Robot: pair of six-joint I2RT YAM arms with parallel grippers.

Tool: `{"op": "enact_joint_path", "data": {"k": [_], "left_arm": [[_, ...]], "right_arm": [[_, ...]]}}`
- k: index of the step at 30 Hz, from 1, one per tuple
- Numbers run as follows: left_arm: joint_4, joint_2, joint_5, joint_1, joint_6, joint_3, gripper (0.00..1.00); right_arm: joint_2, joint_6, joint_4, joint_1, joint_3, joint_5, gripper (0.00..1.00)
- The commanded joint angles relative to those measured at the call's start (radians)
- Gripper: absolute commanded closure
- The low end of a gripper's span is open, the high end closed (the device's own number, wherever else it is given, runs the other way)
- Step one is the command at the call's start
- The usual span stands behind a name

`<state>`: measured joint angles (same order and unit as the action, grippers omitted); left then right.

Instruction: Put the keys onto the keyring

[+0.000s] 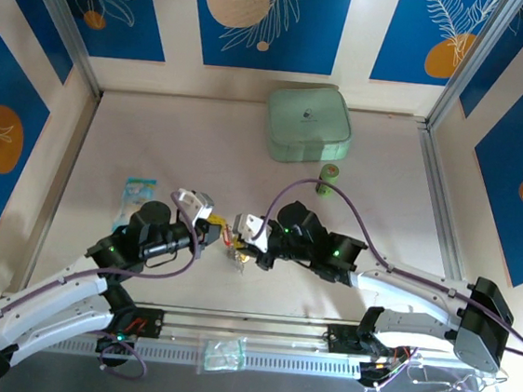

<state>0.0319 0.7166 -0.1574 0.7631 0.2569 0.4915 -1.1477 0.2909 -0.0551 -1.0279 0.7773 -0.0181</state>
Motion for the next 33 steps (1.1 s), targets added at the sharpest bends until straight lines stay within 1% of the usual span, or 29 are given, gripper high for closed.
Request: {"op": "enact_joint_path", "data": {"k": [1,3,6,11,14,16,19,22,33], "left_arm": [[-0.018,-0.002,-0.032,-0.01,0.003,-0.01,1.0],[-0.018,-0.003,-0.042,-0.011,-0.005,-0.007,1.0],[-0.022,-0.002,-0.053,-0.01,-0.01,-0.002,1.0],[-0.024,0.0,-0.059,-0.01,-0.015,0.0,1.0],[-0.021,0.0,-0.06,-0.01,-0.016,0.001,1.0],[-0.023,0.0,-0.06,-0.01,-0.016,0.0,1.0],[-0.026,0.001,-0.062,-0.01,-0.015,0.001,1.0],[-0.034,0.001,-0.065,-0.011,-0.012,-0.002,1.0],[-0.035,0.004,-0.067,-0.01,-0.011,0.001,1.0]], "right_arm": [[0.031,-0.062,0.008,0.065,-0.003,0.001,0.77],[0.015,-0.085,-0.023,0.113,0.013,0.038,0.7],[-0.019,-0.122,-0.04,0.154,0.039,0.12,0.63],[-0.07,-0.198,-0.02,0.17,0.067,0.238,0.61],[-0.08,-0.283,0.001,0.182,0.076,0.285,0.6],[-0.091,-0.34,0.001,0.193,0.085,0.316,0.6],[-0.107,-0.384,-0.024,0.196,0.103,0.336,0.6],[-0.133,-0.404,-0.051,0.195,0.127,0.355,0.61],[-0.184,-0.464,0.015,0.182,0.119,0.356,0.68]]}}
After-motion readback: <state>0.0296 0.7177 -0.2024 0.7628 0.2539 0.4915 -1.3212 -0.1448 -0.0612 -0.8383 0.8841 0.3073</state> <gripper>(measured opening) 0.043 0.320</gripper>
